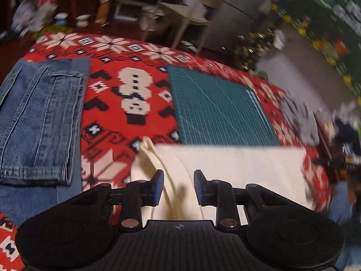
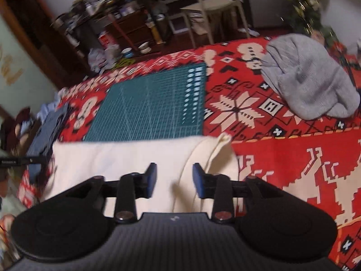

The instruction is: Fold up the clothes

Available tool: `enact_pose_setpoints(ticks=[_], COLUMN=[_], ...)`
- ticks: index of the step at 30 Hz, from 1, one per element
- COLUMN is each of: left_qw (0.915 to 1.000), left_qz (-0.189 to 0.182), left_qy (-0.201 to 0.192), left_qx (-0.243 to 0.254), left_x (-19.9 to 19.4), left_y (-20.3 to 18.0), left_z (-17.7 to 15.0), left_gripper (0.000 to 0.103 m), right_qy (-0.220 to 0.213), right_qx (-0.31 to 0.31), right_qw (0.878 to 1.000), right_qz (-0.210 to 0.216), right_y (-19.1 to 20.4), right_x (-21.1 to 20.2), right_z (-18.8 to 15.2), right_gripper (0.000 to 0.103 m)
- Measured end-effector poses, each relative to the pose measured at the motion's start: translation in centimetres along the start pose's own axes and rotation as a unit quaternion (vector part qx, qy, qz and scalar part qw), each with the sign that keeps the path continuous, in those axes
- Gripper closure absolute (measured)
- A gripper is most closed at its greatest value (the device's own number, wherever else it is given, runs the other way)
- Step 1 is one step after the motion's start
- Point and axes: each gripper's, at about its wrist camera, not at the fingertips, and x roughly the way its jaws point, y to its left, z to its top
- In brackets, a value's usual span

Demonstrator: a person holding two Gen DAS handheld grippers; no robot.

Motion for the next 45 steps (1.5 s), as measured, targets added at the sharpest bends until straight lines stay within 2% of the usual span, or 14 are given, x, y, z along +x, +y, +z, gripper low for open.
enact_pose_setpoints(ticks=[2,5,14,16,17,18,20,21,25,33,34,36,39,45], left_qw=[0.9998,0.9984,0.9838,0.9825,0.9820,0.9824,0.9839,0.9845,0.9908,0.9957,0.9957,0.9954,0.9947,0.9943], left_qz=[0.005,0.012,-0.028,-0.028,-0.027,-0.022,-0.005,0.004,0.036,0.066,0.069,0.074,0.086,0.081], left_qy=[0.000,0.007,0.011,0.018,0.020,0.020,0.013,0.010,-0.032,-0.031,-0.031,-0.032,-0.041,-0.063], left_qx=[-0.020,-0.054,-0.177,-0.183,-0.186,-0.184,-0.178,-0.175,-0.127,-0.057,-0.054,-0.051,-0.038,0.027], left_x=[0.6,1.6,3.2,3.8,4.1,4.2,4.4,4.5,4.0,5.1,5.0,4.7,3.5,0.4], left_y=[0.3,1.1,4.1,4.1,4.1,4.0,4.0,3.9,3.3,3.3,3.1,2.8,2.2,0.0], left_z=[0.5,0.8,1.2,1.4,1.5,1.5,1.6,1.6,1.8,2.5,2.4,2.2,1.3,-0.2], left_gripper=[0.069,0.069,0.069,0.072,0.077,0.081,0.097,0.098,0.101,0.100,0.095,0.092,0.071,0.069], right_qy=[-0.004,-0.006,0.004,0.003,0.003,0.004,0.006,0.003,-0.018,-0.019,-0.020,-0.025,-0.035,-0.063], right_qx=[0.029,0.079,0.202,0.221,0.226,0.225,0.220,0.215,0.192,0.150,0.150,0.153,0.131,0.054], right_qw=[1.000,0.997,0.978,0.974,0.973,0.974,0.975,0.976,0.981,0.988,0.988,0.988,0.990,0.995], right_qz=[0.001,0.000,0.043,0.044,0.042,0.037,0.024,0.017,-0.008,-0.026,-0.024,-0.023,-0.034,-0.058], right_y=[-1.0,-3.0,-6.7,-6.8,-6.7,-6.6,-6.3,-6.2,-6.0,-6.0,-6.0,-6.1,-5.9,-3.9], right_x=[0.6,1.2,4.5,5.5,6.0,6.5,7.4,7.6,7.8,9.1,9.1,8.6,7.0,3.1], right_z=[0.8,1.0,1.4,1.2,1.2,1.2,1.3,1.3,1.5,1.7,1.6,1.5,1.4,1.3], right_gripper=[0.059,0.058,0.057,0.058,0.067,0.081,0.090,0.096,0.098,0.097,0.096,0.085,0.074,0.071])
